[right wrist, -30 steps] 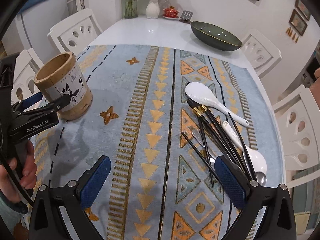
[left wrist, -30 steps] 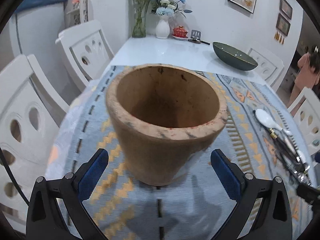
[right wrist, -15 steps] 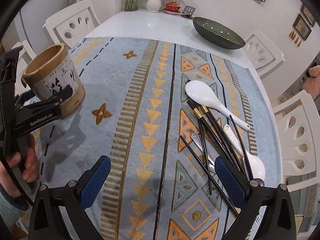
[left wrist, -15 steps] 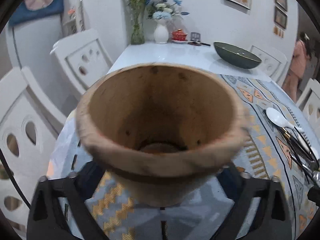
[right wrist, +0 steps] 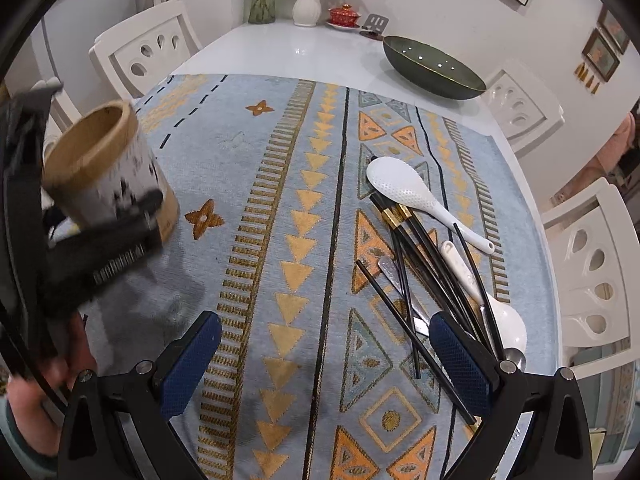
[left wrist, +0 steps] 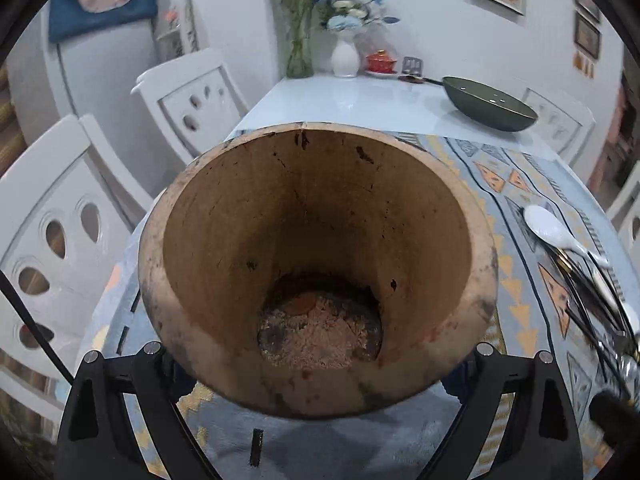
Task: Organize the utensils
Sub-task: 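Grasp the bamboo cup with the left gripper and set it down centered, then reach the right gripper to the utensil pile and grasp the white spoon, then lift the white spoon with the right gripper and drop it into the cup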
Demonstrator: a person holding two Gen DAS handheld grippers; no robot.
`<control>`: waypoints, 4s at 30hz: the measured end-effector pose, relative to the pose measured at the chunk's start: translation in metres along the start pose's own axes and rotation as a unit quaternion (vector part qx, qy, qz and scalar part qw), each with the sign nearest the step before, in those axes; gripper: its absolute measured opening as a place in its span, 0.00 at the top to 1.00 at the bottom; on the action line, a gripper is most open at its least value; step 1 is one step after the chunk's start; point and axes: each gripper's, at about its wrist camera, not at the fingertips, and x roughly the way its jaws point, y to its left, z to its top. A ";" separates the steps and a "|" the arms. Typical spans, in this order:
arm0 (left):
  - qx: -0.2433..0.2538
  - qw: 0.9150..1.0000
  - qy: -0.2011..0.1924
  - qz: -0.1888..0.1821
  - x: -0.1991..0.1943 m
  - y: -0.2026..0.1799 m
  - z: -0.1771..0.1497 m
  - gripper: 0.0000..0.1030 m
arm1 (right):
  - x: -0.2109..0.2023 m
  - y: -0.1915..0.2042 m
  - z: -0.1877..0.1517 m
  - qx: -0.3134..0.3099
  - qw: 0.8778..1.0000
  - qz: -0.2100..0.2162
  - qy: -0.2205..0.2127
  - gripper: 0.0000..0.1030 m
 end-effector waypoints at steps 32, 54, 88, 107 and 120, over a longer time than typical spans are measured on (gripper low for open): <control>0.039 0.997 -0.071 -0.004 -0.017 -0.001 -0.037 0.06 | -0.020 -0.105 -0.017 0.047 0.997 -0.051 -0.033 0.03; 0.038 0.998 -0.052 0.004 -0.007 0.003 -0.035 0.06 | 0.126 -0.088 0.096 -0.090 0.994 -0.004 0.068 0.40; 0.040 0.999 -0.036 0.002 0.000 0.005 -0.034 0.06 | 0.168 -0.153 0.152 0.066 0.992 0.051 0.093 0.71; 0.043 0.998 -0.054 0.003 -0.009 0.002 -0.040 0.06 | -0.003 -0.085 0.176 0.077 0.975 0.160 -0.137 0.91; 0.044 0.997 -0.057 0.004 -0.011 0.001 -0.039 0.06 | -0.041 0.063 0.187 0.018 0.918 0.350 -0.183 0.91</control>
